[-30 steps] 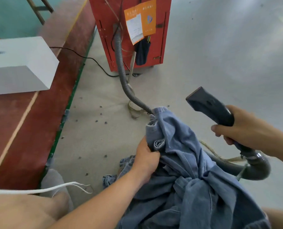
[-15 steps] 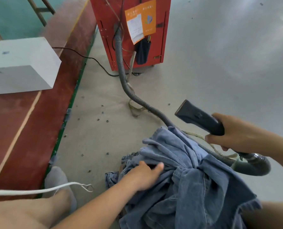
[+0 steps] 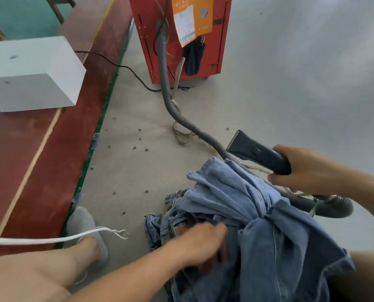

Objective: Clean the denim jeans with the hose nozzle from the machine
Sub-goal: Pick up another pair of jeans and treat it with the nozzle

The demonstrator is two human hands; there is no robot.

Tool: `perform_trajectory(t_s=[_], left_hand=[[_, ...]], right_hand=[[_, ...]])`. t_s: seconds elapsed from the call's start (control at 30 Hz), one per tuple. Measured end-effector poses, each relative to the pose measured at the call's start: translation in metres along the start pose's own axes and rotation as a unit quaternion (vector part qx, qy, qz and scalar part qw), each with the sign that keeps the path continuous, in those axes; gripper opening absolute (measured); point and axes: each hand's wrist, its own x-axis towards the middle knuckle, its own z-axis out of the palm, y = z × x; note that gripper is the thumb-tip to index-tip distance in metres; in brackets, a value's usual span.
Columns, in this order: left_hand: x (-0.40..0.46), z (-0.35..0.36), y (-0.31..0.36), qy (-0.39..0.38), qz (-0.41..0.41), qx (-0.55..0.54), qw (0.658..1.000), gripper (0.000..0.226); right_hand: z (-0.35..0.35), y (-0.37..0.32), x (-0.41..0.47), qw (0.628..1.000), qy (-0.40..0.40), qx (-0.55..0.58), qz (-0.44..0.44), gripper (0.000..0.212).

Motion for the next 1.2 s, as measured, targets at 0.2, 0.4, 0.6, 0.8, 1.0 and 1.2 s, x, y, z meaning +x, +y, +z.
perform_trajectory(t_s=[0.2,0.4,0.6,0.8,1.0,1.2], left_hand=[[0.043,-0.01,-0.014,0.078,0.007,-0.109,0.991,0.045],[0.056,-0.008,0.007,0.228,0.066,-0.171,0.956,0.043],[0.019,-0.027,0.071,0.239,0.133,-0.494,0.825,0.022],[-0.036,-0.028,0.094,0.343,0.389,-0.176,0.837,0.016],[-0.028,0.004,0.098,-0.021,0.169,-0.562,0.809,0.017],[0.005,-0.023,0.093,0.056,0.007,-0.699,0.713,0.041]], right_hand=[[0.008,0.008,0.005,1.0,-0.008,-0.013,-0.027,0.022],[0.021,0.001,0.011,0.999,0.0,-0.032,-0.032,0.029],[0.007,-0.02,0.013,0.995,0.093,0.022,-0.005,0.05],[-0.02,-0.024,-0.009,0.973,0.113,0.203,-0.008,0.079],[0.006,-0.025,0.002,0.986,0.128,0.108,0.011,0.034],[-0.007,-0.03,0.01,0.98,0.158,0.116,0.043,0.031]])
